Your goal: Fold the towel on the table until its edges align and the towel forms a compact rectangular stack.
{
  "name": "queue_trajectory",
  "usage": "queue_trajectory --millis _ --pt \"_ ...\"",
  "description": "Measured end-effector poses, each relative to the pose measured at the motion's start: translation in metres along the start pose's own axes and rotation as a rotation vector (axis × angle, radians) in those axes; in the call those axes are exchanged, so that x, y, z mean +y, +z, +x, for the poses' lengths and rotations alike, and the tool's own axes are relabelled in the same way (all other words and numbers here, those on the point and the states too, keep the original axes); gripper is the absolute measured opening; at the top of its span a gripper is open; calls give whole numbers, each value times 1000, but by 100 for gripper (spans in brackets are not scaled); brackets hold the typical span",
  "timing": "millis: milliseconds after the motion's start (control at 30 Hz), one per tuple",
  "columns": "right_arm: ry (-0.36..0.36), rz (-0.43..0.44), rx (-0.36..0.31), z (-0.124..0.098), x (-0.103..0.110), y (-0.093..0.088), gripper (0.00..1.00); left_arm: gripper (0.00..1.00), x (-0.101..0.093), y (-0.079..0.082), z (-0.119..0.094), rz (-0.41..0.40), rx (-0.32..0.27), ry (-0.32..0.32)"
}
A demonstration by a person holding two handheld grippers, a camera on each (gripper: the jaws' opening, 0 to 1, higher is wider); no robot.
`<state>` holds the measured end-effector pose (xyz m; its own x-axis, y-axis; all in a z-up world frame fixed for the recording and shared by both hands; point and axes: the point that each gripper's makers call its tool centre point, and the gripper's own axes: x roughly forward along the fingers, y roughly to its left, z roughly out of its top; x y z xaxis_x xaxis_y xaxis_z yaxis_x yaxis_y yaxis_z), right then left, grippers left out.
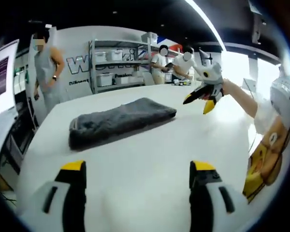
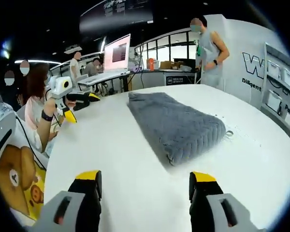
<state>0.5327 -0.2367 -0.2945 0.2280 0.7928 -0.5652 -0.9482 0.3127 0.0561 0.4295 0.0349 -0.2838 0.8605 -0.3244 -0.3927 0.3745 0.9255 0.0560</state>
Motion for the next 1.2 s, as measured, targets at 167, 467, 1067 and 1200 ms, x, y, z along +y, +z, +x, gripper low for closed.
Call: queue_trajectory --millis 167,467,1067,1200 --pt "-10 10 -16 -13 4 -10 82 93 -2 0 1 -3 6 -14" --pt "-76 12 -44 -40 11 -30 89 93 -3 -1 3 -4 15 -24" --pt "-182 128 -142 -72 11 -68 100 93 -15 -2 2 8 13 -45" --pt "-209 135 -156 -80 6 -67 100 93 -18 -2 1 8 11 -46"
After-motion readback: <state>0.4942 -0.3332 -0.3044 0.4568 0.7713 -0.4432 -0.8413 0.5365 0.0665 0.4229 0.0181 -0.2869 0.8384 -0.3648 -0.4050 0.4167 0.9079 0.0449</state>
